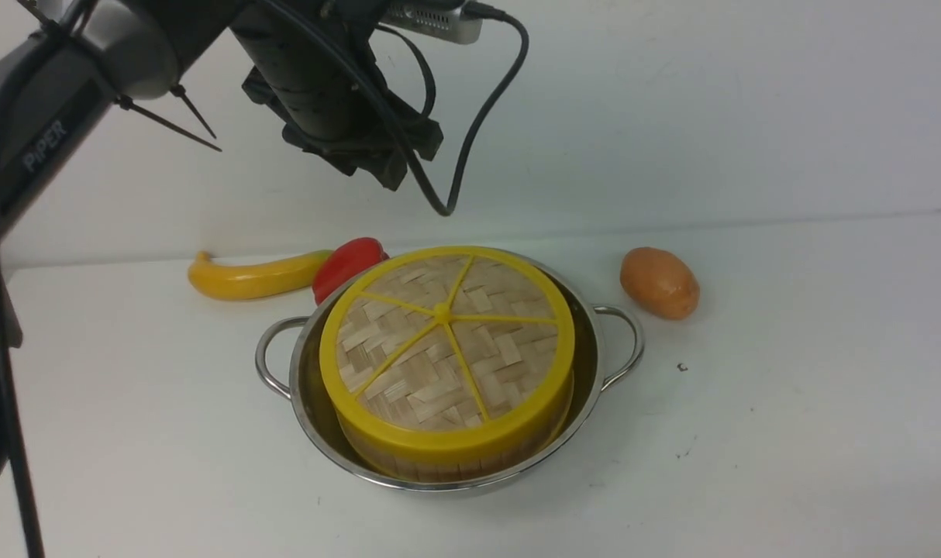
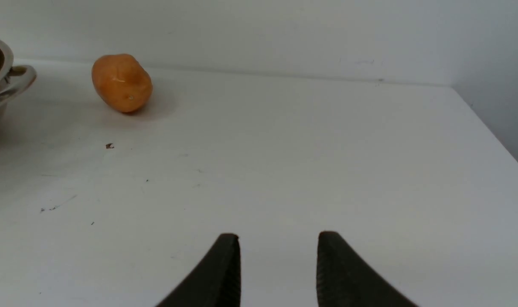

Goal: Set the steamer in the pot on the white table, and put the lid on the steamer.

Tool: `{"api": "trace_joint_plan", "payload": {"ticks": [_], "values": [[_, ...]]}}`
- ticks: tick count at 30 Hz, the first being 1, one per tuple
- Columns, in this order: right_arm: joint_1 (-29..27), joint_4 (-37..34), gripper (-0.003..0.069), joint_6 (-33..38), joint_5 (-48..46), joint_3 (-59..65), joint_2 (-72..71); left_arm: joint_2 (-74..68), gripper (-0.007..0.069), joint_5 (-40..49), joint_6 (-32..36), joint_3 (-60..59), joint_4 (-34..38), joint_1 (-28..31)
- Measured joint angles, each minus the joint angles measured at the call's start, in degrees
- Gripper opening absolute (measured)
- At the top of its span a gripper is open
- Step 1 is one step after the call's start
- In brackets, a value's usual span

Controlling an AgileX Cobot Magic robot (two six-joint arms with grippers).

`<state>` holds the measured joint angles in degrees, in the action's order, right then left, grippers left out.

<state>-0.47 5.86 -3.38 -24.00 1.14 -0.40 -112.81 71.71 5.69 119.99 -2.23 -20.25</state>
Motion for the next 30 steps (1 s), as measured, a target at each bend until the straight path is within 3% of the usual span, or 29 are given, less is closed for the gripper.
{"api": "trace_joint_plan", "payload": {"ticks": [5,11,14,19,30], "values": [[0.0,0.0,0.0241,0.0,0.0,0.0,0.0,9.8,0.0322,-1.9,-0.5,-5.6,-3.7,0.3],[0.0,0.0,0.0241,0.0,0.0,0.0,0.0,26.7,0.0322,-14.9,-2.0,-18.8,-5.3,5.5],[0.0,0.0,0.0241,0.0,0.0,0.0,0.0,37.9,0.0322,-21.5,-5.2,-33.5,-5.4,11.8],[0.0,0.0,0.0241,0.0,0.0,0.0,0.0,49.6,0.0322,-29.2,-6.4,-52.7,-5.7,17.5],[0.0,0.0,0.0241,0.0,0.0,0.0,0.0,74.6,0.0322,-48.8,-9.7,-86.8,-5.5,24.5]]}}
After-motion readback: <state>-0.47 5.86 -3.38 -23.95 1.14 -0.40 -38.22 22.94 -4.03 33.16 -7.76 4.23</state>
